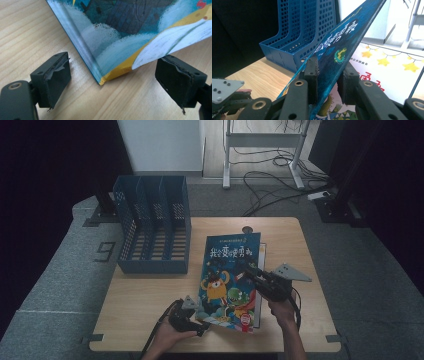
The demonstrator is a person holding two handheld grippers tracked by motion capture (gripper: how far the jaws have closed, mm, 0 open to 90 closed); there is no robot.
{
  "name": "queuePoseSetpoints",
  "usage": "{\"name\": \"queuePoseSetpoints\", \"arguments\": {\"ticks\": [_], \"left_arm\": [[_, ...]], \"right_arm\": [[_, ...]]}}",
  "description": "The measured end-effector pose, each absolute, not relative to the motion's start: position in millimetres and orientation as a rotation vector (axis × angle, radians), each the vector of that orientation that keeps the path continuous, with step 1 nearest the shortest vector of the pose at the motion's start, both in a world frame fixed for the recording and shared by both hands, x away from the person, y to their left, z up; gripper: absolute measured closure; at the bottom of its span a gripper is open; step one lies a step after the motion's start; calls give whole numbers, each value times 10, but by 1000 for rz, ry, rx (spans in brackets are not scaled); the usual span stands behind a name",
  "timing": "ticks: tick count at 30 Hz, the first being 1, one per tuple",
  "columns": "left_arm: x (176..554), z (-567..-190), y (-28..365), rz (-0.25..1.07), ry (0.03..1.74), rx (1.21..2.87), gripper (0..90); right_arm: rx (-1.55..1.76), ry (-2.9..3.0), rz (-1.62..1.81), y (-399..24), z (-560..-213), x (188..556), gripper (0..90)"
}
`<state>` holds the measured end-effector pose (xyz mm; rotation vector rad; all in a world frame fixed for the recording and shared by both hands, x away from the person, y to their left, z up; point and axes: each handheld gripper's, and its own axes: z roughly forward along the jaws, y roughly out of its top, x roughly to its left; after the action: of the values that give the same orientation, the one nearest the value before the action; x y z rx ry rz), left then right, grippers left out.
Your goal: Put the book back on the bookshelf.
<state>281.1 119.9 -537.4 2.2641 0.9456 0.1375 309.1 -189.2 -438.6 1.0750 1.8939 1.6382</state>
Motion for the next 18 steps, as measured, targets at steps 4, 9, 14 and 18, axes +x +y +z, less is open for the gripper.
{"name": "queuePoseSetpoints", "arguments": {"ticks": [4,9,14,18], "left_arm": [[2819,-5381,1181,155,953,2258,126],[2808,-5392,1189,164,946,2249,130],[2791,-5399,1199,182,950,2242,142],[2787,-5397,1226,189,958,2243,144]], "right_arm": [[1023,1877,1635,-1886,-4360,3055,710],[1016,1877,1633,-1892,-4367,3058,709],[1016,1878,1635,-1896,-4372,3062,709],[1015,1879,1635,-1900,-4374,3062,708]]}}
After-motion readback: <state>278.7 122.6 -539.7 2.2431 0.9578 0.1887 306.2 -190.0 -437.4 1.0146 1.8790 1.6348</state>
